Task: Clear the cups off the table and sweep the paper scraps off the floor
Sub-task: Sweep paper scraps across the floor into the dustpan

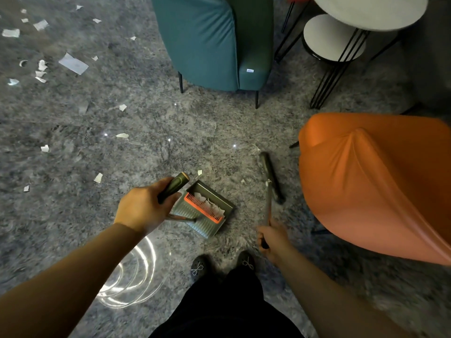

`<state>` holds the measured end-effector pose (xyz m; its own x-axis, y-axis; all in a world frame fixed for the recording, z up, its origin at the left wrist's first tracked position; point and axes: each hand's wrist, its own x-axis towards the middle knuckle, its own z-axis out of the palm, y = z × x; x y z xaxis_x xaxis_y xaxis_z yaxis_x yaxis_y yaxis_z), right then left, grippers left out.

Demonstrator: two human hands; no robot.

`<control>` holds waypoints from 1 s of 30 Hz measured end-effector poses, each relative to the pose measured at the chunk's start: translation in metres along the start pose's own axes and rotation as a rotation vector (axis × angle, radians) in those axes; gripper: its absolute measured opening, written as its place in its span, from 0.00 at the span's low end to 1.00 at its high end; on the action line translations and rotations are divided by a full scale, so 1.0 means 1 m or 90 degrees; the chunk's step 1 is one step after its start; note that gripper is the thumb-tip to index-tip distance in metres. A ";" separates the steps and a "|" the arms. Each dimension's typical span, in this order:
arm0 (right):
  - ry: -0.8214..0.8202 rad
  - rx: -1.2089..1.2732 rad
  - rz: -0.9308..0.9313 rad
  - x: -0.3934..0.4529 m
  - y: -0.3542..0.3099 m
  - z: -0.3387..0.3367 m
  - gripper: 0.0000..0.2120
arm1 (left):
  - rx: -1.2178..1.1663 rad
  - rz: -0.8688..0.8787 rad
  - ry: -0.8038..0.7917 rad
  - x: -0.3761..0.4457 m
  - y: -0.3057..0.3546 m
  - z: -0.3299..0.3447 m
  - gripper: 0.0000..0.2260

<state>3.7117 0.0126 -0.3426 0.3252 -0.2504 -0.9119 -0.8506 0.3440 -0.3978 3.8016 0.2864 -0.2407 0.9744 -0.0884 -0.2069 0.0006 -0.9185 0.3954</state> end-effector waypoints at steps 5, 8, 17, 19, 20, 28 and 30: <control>-0.011 0.064 -0.030 -0.021 0.008 0.010 0.15 | -0.012 0.001 -0.002 -0.001 -0.004 -0.002 0.21; -0.016 0.097 -0.025 -0.030 0.010 0.006 0.18 | -0.017 0.000 -0.006 -0.001 -0.006 -0.002 0.21; -0.028 0.061 -0.018 -0.016 -0.030 0.010 0.07 | -0.009 0.021 -0.008 -0.005 -0.005 -0.005 0.22; -0.044 0.057 -0.004 -0.011 -0.038 0.019 0.08 | -0.011 0.024 -0.010 -0.006 -0.006 -0.004 0.22; -0.059 0.052 0.000 -0.010 -0.041 0.024 0.08 | -0.012 0.023 -0.011 -0.006 -0.006 -0.004 0.22; -0.121 -0.082 0.010 -0.027 -0.026 0.059 0.17 | -0.027 0.020 -0.011 -0.010 -0.019 -0.010 0.22; -0.131 -0.079 -0.006 -0.035 -0.023 0.062 0.17 | -0.026 0.013 -0.003 -0.013 -0.025 -0.013 0.22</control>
<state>3.7452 0.0692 -0.3078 0.3996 -0.0588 -0.9148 -0.8873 0.2257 -0.4021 3.7916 0.3152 -0.2365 0.9733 -0.1089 -0.2022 -0.0100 -0.8997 0.4364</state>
